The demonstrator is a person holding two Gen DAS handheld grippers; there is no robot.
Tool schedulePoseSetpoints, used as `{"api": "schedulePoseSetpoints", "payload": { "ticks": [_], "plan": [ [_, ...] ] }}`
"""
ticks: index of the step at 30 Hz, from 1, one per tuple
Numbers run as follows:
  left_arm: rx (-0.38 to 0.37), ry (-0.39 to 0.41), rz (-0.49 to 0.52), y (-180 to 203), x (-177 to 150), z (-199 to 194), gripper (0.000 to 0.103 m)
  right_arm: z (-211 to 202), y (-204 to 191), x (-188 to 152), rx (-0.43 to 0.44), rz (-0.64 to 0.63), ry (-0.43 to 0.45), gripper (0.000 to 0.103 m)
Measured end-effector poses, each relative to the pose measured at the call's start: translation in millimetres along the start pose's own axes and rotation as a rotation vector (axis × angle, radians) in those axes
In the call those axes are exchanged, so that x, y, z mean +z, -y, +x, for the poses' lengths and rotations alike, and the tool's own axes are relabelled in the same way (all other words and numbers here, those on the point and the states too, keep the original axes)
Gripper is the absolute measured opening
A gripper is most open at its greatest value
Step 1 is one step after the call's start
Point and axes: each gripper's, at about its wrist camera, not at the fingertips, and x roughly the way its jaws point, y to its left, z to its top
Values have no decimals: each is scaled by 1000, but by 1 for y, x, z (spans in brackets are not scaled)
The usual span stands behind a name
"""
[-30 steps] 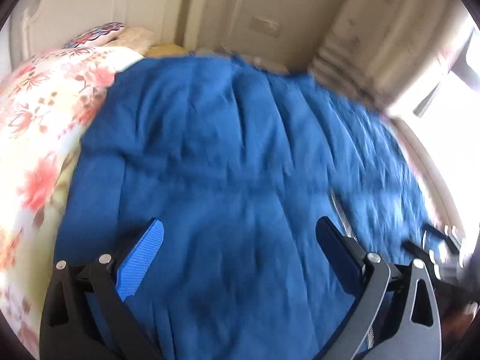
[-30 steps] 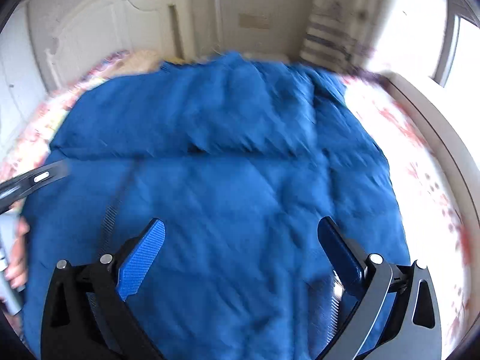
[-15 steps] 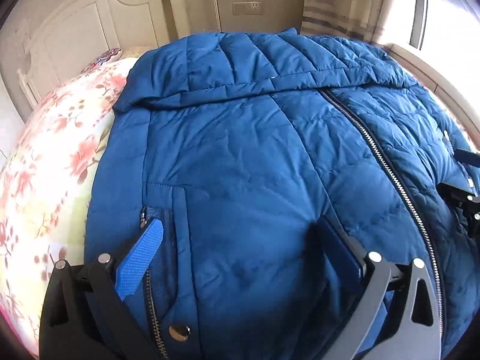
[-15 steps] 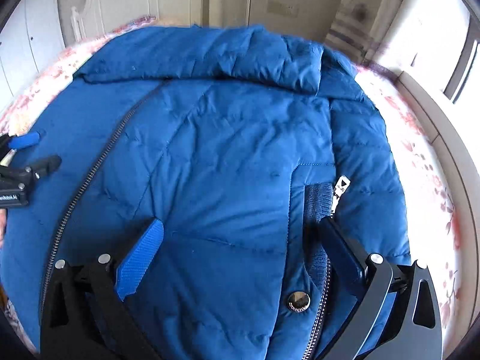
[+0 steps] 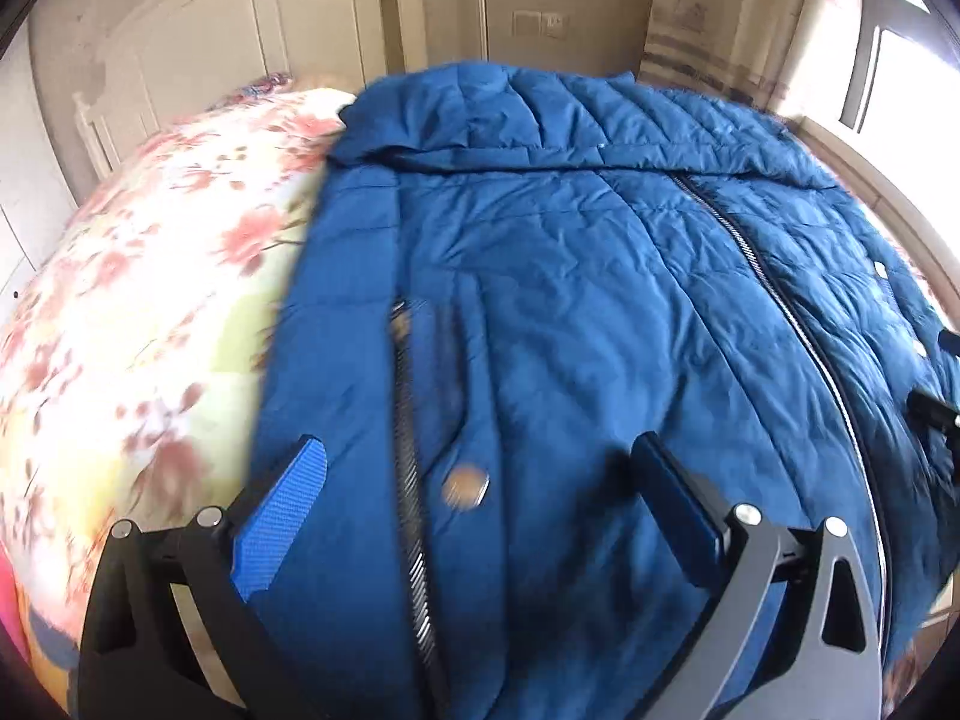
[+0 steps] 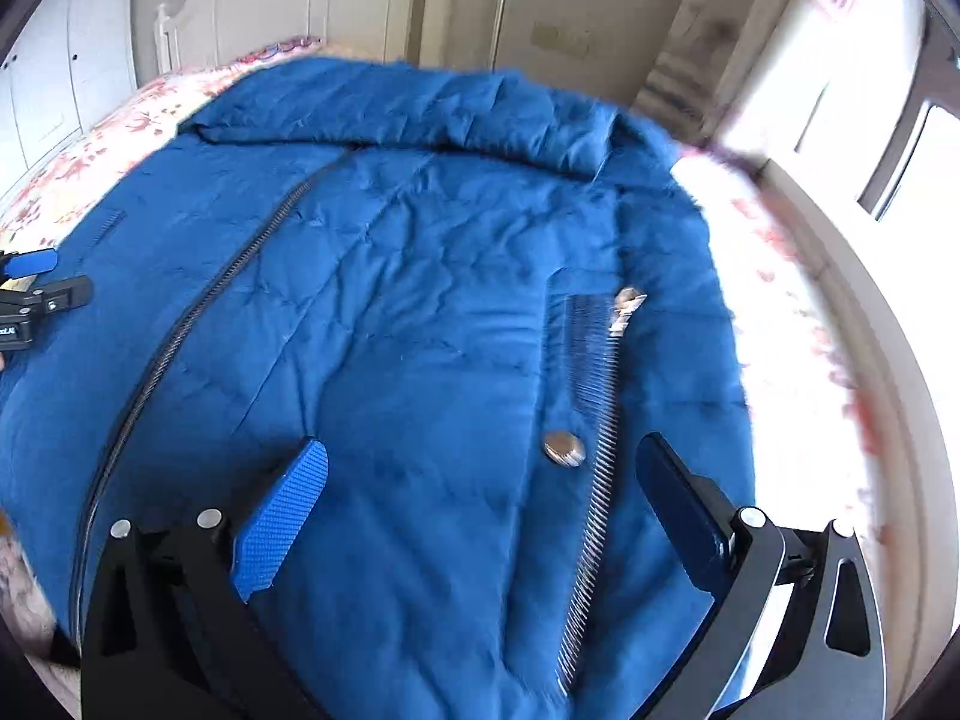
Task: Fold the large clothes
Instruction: 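Move both tools toward the jacket hem to grasp it, then close both tools on the ribbed navy hem of the jacket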
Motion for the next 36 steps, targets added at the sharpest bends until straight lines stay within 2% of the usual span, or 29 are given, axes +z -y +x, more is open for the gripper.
{"api": "schedulePoseSetpoints", "payload": {
  "ticks": [2,4,7,9,11,13,14,15,16,17,18,20,22,25,28,31,33,34,36],
  "plan": [
    [-5,12,-1,-7,-17,-11,101,-12,-4,-13,31,-34,14,99],
    [14,-4,6,-15,-36,-12,101,-7,-5,-34,41,-74,-28,98],
    [-23,21,-33,-26,-53,-21,101,-9,13,-52,120,49,-4,99],
    [7,16,-18,-23,-53,-31,101,-18,8,-48,79,48,-9,98],
    [-10,64,22,-13,-54,-50,101,-33,-5,-48,34,-4,28,98],
    [-76,106,100,8,-59,-65,101,-48,-23,-53,90,-65,81,98],
    [-86,110,138,18,-62,-66,101,-47,-30,-57,120,-81,74,98],
    [-76,102,186,29,-66,-62,101,-41,-38,-64,128,-99,51,98],
    [-25,64,237,41,-71,-50,101,-36,-40,-70,110,-94,55,98],
    [-3,52,245,45,-74,-43,101,-36,-38,-74,118,-74,84,99],
    [-12,78,223,44,-75,-43,101,-37,-35,-76,131,-55,87,99],
    [-46,60,209,38,-74,-44,101,-42,-30,-75,143,-61,61,98],
    [-32,83,195,28,-72,-53,101,-53,-17,-77,154,-46,66,98],
    [-16,140,132,5,-73,-65,101,-71,21,-87,101,65,115,98],
    [-37,127,-25,-34,-76,-62,101,-74,60,-100,66,181,96,98],
    [-86,70,-106,-53,-86,-52,100,-68,81,-116,57,240,37,97],
    [-81,96,-90,-52,-96,-51,101,-64,84,-125,99,255,24,87],
    [-77,100,-69,-48,-99,-52,101,-65,84,-128,113,260,44,85],
    [-98,102,-20,-37,-104,-53,98,-66,77,-127,141,234,55,71]
  ]
}}
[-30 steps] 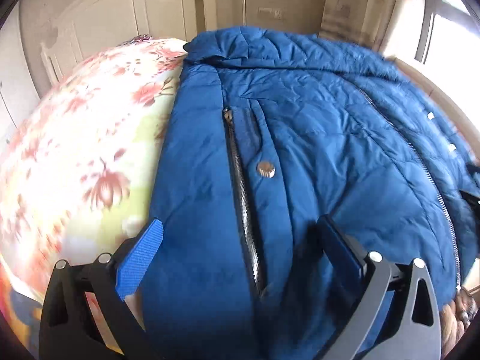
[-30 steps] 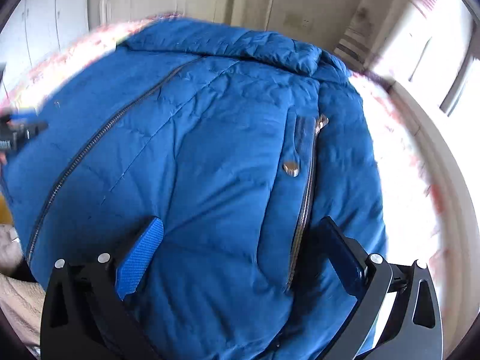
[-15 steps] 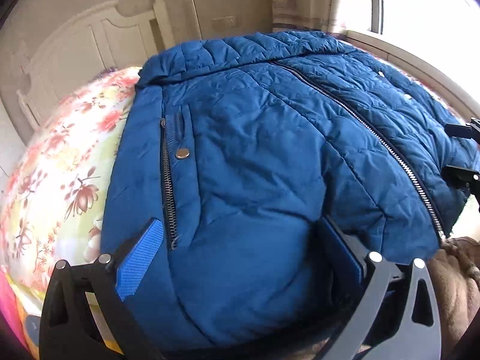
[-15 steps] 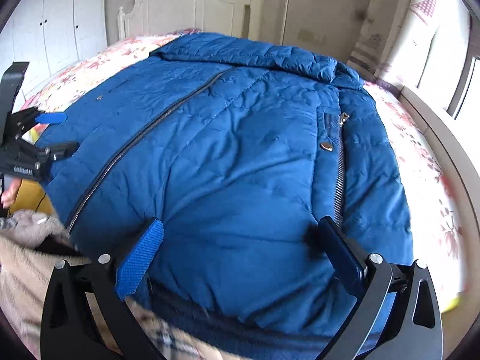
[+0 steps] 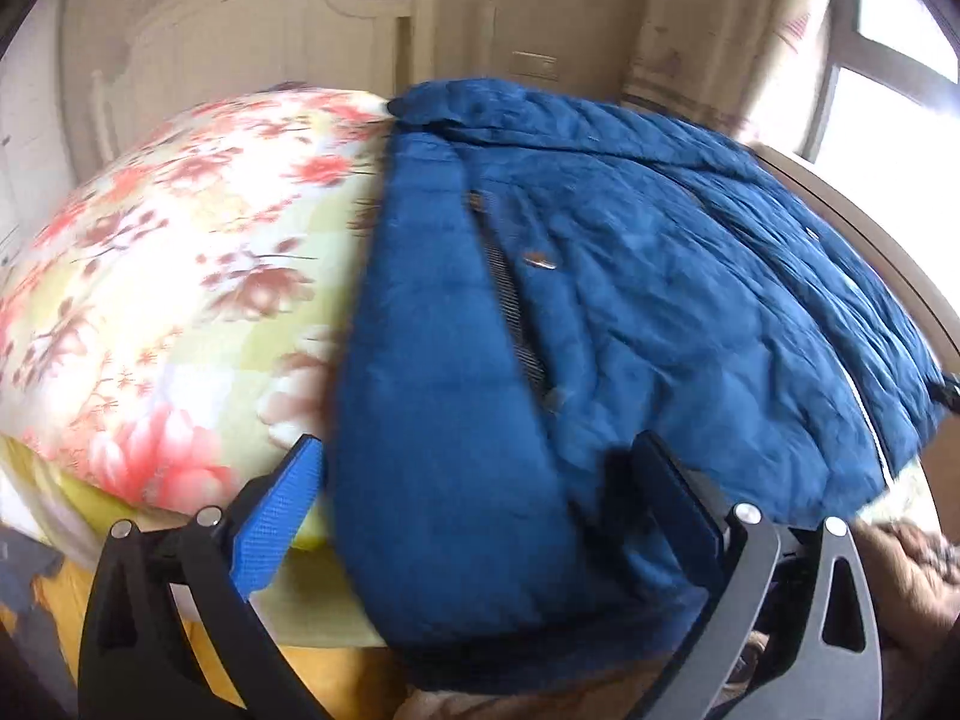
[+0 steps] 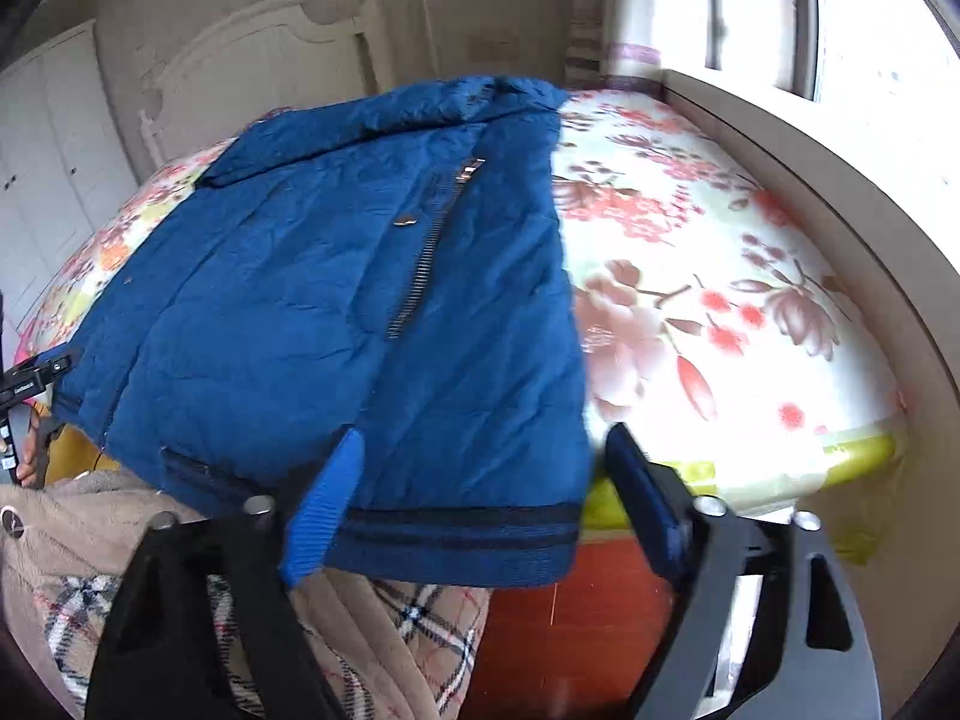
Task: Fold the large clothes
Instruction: 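Close both tools on the ribbed navy hem of the jacket, then lift the hem with both tools and fold it over toward the collar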
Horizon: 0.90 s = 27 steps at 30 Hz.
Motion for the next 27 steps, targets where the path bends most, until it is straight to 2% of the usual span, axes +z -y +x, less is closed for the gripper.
{"api": "schedulePoseSetpoints", "payload": {
  "ticks": [4,5,8,10,12,13,14,15,16,18,19,20,21,23,27],
  "plan": [
    [-27,15,22,6,-1,-4,80,1,-1,3,35,-3,-19,69],
    [-32,16,13,4,-2,-6,79,1,1,4,49,-3,-20,68],
    [-42,22,-4,0,-2,-8,82,-2,0,0,71,-19,-23,69],
    [-27,19,24,7,-3,-3,94,-1,-1,0,62,-30,-19,70],
    [4,12,26,13,-1,-2,93,1,-7,-1,35,-46,-7,69],
    [-13,16,18,13,0,-4,77,1,-9,-1,30,-47,3,65],
    [-34,19,17,13,0,-7,65,1,-10,0,47,-44,12,53],
    [-72,16,-4,8,1,-9,49,1,-10,-1,86,-30,18,38],
    [-115,18,-58,-2,3,-12,30,1,-8,-2,139,4,27,37],
    [-192,26,-133,-18,4,-17,20,1,-7,-4,190,34,47,34],
    [-269,53,-190,-29,5,-25,13,-2,-3,-4,247,65,68,33],
    [-316,84,-223,-35,5,-32,10,-7,2,-4,310,98,96,33],
    [-402,138,-270,-45,6,-46,8,-14,3,-3,357,117,127,32],
    [-544,247,-339,-61,11,-75,7,-43,3,2,493,117,245,32],
    [-673,402,-360,-75,20,-128,6,-102,-17,12,645,-4,441,32]
  ]
}}
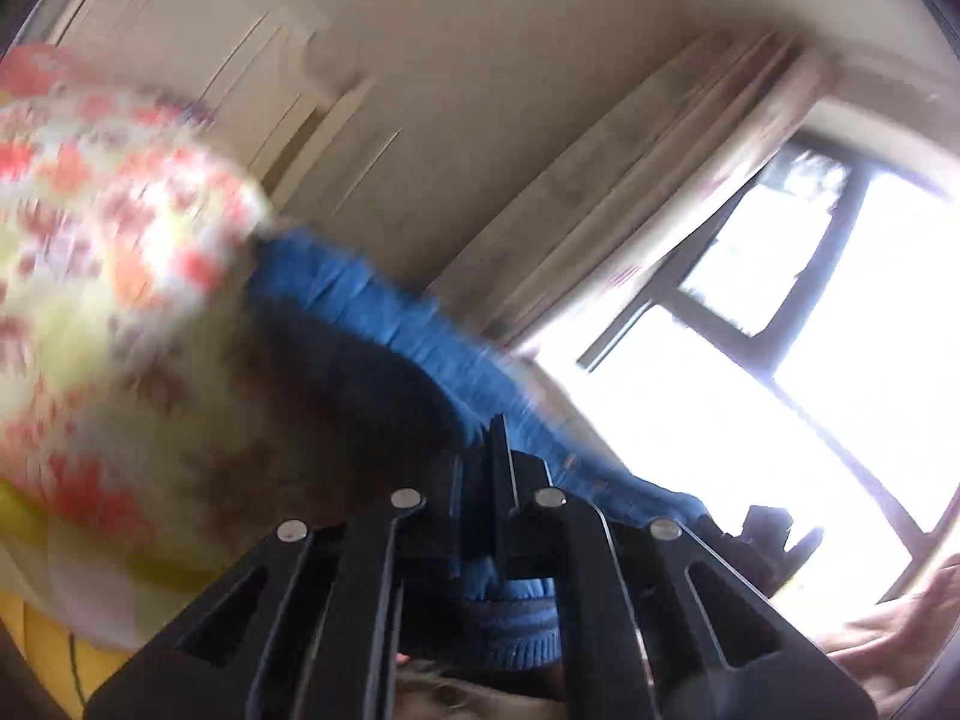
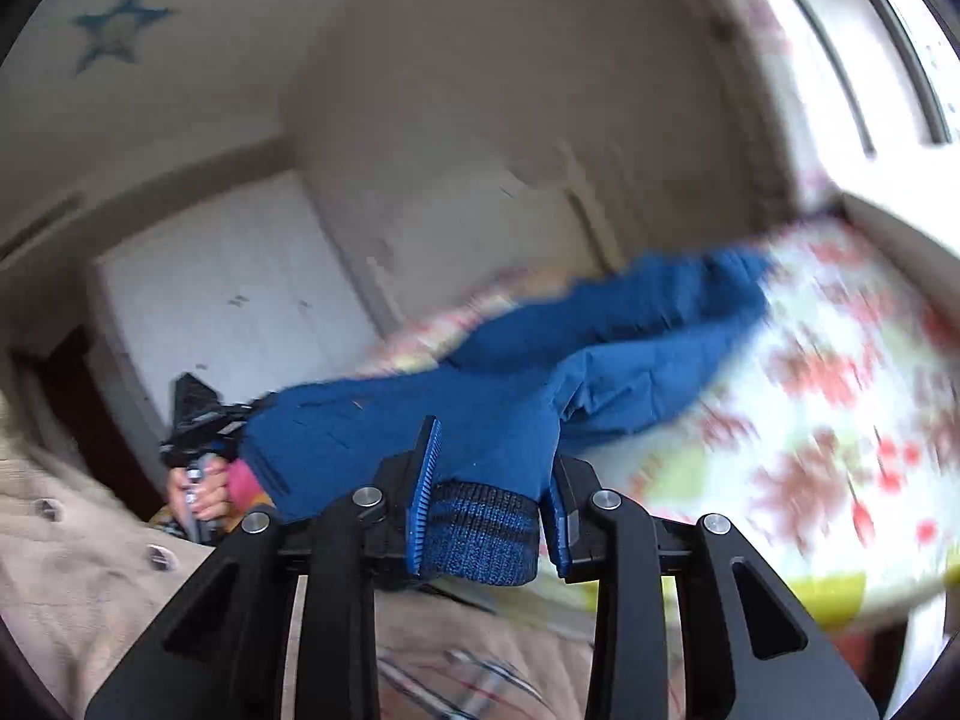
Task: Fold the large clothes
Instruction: 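Lift the hem with both tools and fold it over toward the collar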
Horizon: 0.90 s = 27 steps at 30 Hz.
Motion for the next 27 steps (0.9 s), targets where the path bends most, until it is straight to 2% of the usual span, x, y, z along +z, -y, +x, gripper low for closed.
{"api": "schedulePoseSetpoints", "payload": {
  "ticks": [3,8,10,12,15,18,19,20,21,22,23,24,26,27],
  "plan": [
    [-118,99,16,19,16,-39,6,-25,-33,21,81,-86,98,32],
    [-287,236,-1,28,38,-83,7,-55,-57,52,136,-135,225,32],
    [-295,248,-13,29,44,-77,8,-48,-56,65,135,-88,264,32],
    [-219,220,-34,25,54,-50,9,-30,-44,77,78,-26,250,32],
    [-52,173,-81,3,72,4,10,28,-5,90,-74,97,176,32],
    [69,124,-171,-37,89,61,17,93,53,96,-184,244,82,33],
    [117,95,-209,-53,94,77,24,115,71,94,-226,283,39,34],
    [170,62,-257,-71,98,94,32,131,81,92,-256,307,-1,42],
    [233,44,-308,-89,101,105,59,145,95,88,-299,350,-49,52],
    [287,50,-346,-102,102,109,79,156,107,83,-324,404,-83,62],
    [335,69,-375,-114,97,107,83,159,113,74,-321,444,-92,84],
    [356,76,-380,-120,93,105,84,159,116,67,-296,463,-78,92],
    [396,79,-371,-128,88,92,87,150,117,57,-285,445,-55,92],
    [421,81,-362,-130,86,87,88,143,117,54,-307,421,-52,92]
  ]
}}
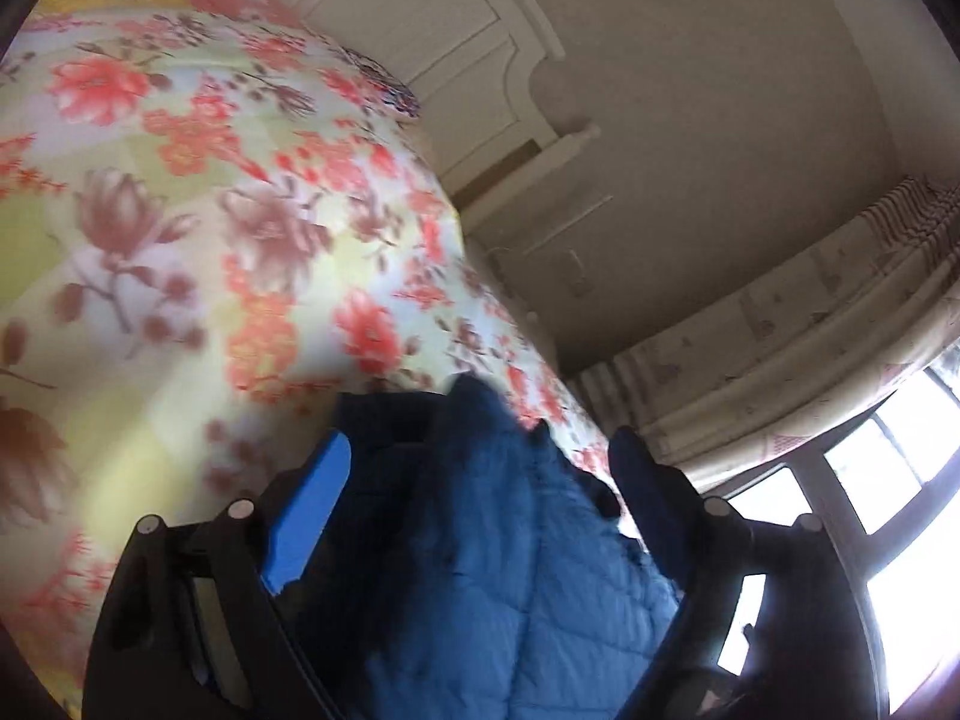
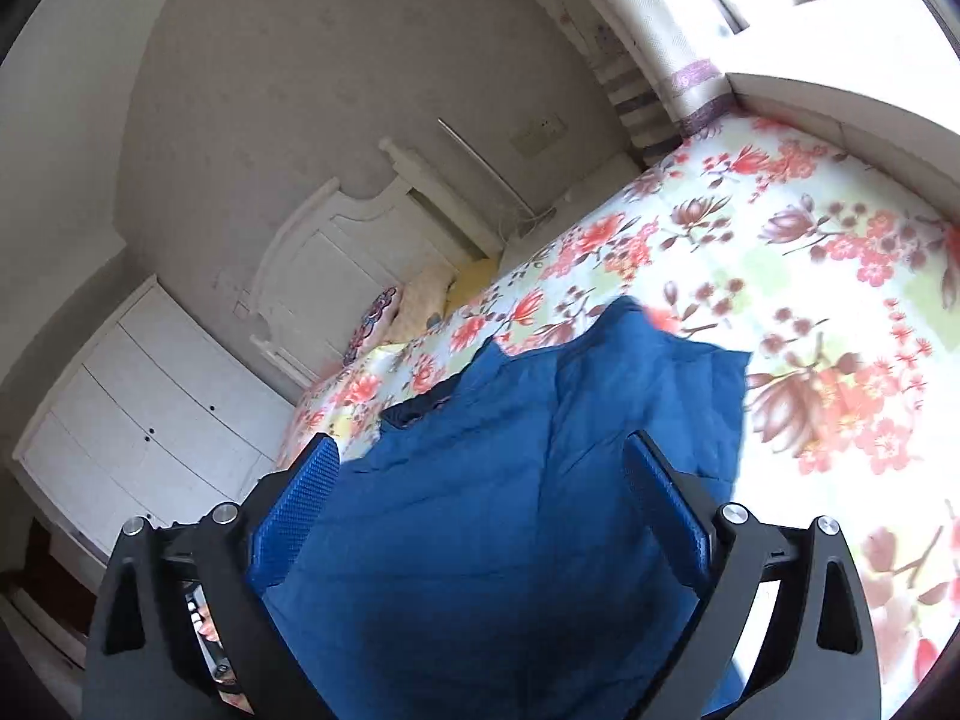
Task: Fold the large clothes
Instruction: 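Lift the hem with both tools and fold it over toward the collar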
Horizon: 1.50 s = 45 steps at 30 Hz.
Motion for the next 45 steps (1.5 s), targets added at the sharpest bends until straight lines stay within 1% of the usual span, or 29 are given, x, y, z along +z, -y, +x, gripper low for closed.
{"api": "schedulePoseSetpoints", "payload": {
  "ticks": [2,4,6,8,10,13,14,15,16,17,18,19,20,22,26,28,30,32,33,34,35,36,38,39,40,41,42,44,45],
  "plan": [
    [27,-10,40,-1,-2,-6,88,-8,0,3,-76,-63,12,92],
    [48,-55,108,7,0,0,89,-7,2,11,-179,-153,6,92],
    [59,-85,169,18,4,12,89,-3,-1,19,-228,-228,-5,92],
    [86,-111,270,32,4,26,90,11,0,28,-234,-277,-37,92],
    [136,-151,384,50,5,51,90,27,7,35,-239,-289,-78,92],
    [212,-205,500,61,3,89,90,54,17,40,-232,-285,-154,92],
    [223,-228,519,64,2,99,90,63,18,40,-226,-288,-177,89],
    [229,-262,535,63,0,110,85,69,18,37,-219,-297,-199,76],
    [223,-284,543,60,-2,118,47,75,17,33,-215,-313,-217,62],
    [221,-319,552,58,-6,123,21,72,14,27,-215,-333,-216,34],
    [219,-311,561,57,-10,121,13,68,9,22,-219,-363,-185,22],
    [187,-268,585,61,-14,112,6,59,0,17,-231,-409,-144,18],
    [167,-232,609,65,-17,104,5,55,-8,15,-245,-442,-111,13],
    [115,-154,624,77,-20,76,5,36,-31,11,-266,-509,-41,10],
    [4,-60,611,115,-3,30,4,1,-79,28,-237,-569,72,7],
    [-4,-24,621,137,13,23,4,-2,-102,47,-236,-594,112,7],
    [35,-12,617,153,31,36,5,8,-112,68,-258,-590,125,7],
    [92,-30,601,157,45,63,5,31,-108,87,-307,-564,108,7],
    [134,-42,596,154,49,78,5,48,-99,96,-331,-526,79,7],
    [173,-74,571,145,52,101,5,62,-89,100,-340,-489,51,7],
    [185,-101,547,136,53,116,5,81,-75,102,-363,-452,11,7],
    [200,-128,527,123,50,131,5,101,-59,99,-396,-433,-32,7],
    [270,-174,520,95,36,166,6,132,-28,84,-455,-401,-113,7],
    [311,-208,515,76,26,183,8,148,-9,73,-489,-381,-159,7],
    [318,-245,491,62,19,195,10,158,9,65,-470,-332,-200,8],
    [329,-261,461,51,16,200,10,159,18,64,-443,-288,-208,8],
    [324,-259,440,45,18,200,11,156,25,67,-421,-251,-197,8],
    [321,-233,417,43,24,194,16,152,25,70,-427,-246,-185,8],
    [346,-219,422,43,26,191,25,152,24,72,-416,-258,-196,13]
  ]
}}
